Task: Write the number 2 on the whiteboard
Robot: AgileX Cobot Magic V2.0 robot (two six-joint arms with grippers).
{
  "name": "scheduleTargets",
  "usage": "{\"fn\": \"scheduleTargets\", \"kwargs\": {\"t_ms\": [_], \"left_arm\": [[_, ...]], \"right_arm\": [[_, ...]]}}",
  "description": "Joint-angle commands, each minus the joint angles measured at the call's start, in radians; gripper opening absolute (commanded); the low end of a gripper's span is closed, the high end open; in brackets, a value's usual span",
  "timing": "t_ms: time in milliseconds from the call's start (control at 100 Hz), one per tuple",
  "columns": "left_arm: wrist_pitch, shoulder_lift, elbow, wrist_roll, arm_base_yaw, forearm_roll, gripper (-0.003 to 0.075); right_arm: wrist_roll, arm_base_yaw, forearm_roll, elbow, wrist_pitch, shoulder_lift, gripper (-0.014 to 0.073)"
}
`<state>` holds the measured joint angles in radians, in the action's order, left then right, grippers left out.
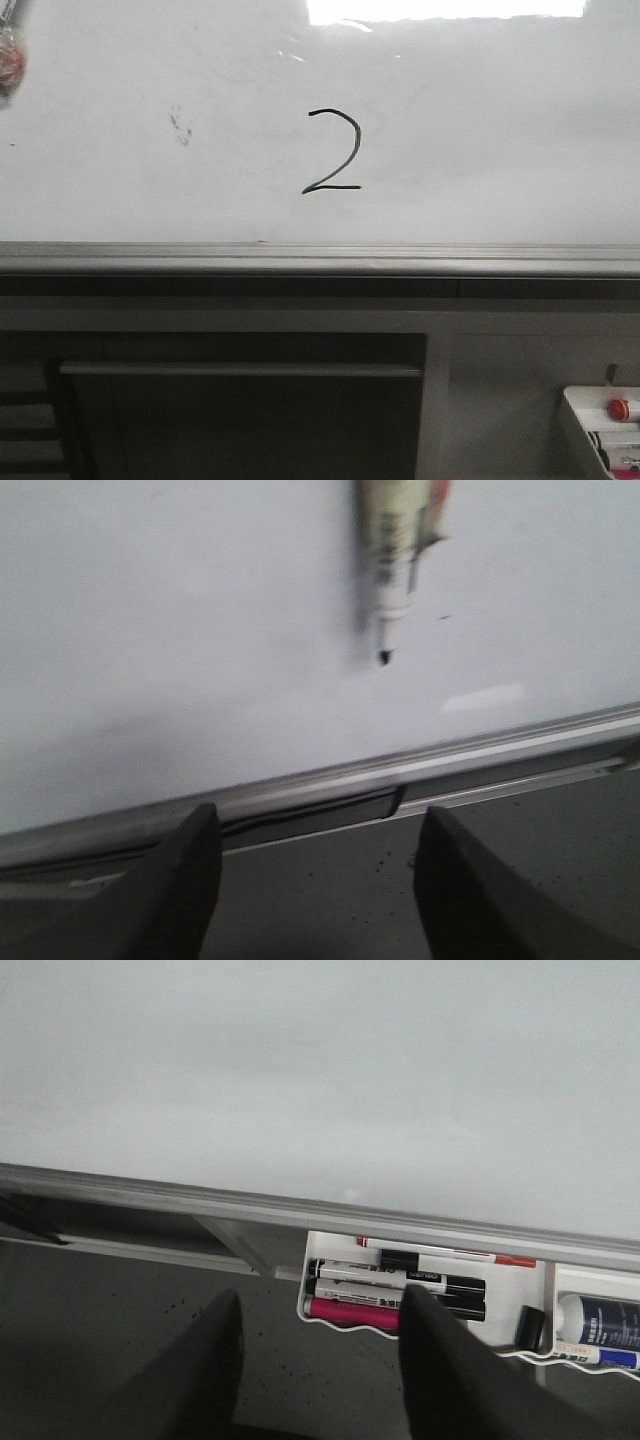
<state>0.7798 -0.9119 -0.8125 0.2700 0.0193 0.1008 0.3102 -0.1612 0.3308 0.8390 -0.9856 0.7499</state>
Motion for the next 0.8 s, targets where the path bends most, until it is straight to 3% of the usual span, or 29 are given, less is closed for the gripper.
{"fn": "scheduleTargets", "kwargs": {"t_ms": [0,240,350,470,790], "left_arm": [[-0.115,0.071,0.001,-0.086,-0.001,-0.057,0.0353],[-0.575,0.317,0.268,-0.086,-0.001,0.078,0.0254],[-0.758,0.393,0.387,-0.087,-0.001,0.118,0.012],[-0.814,0.424,0.475,-0.09,-0.001,0.189,-0.002],[-0.814,0.424,0.634,-0.09,-0.001,0.189,-0.0018]], "right_arm": [[-0.009,-0.014,0.013,-0.001,0.067,-0.054,0.0251],[0.039,-0.014,0.013,-0.143,0.328,-0.304,-0.0074],[0.036,-0.014,0.017,-0.239,0.54,-0.427,-0.0072],[0.036,-0.014,0.017,-0.297,0.577,-0.512,-0.0072],[0.036,-0.014,0.017,-0.311,0.556,-0.543,-0.0072]]}}
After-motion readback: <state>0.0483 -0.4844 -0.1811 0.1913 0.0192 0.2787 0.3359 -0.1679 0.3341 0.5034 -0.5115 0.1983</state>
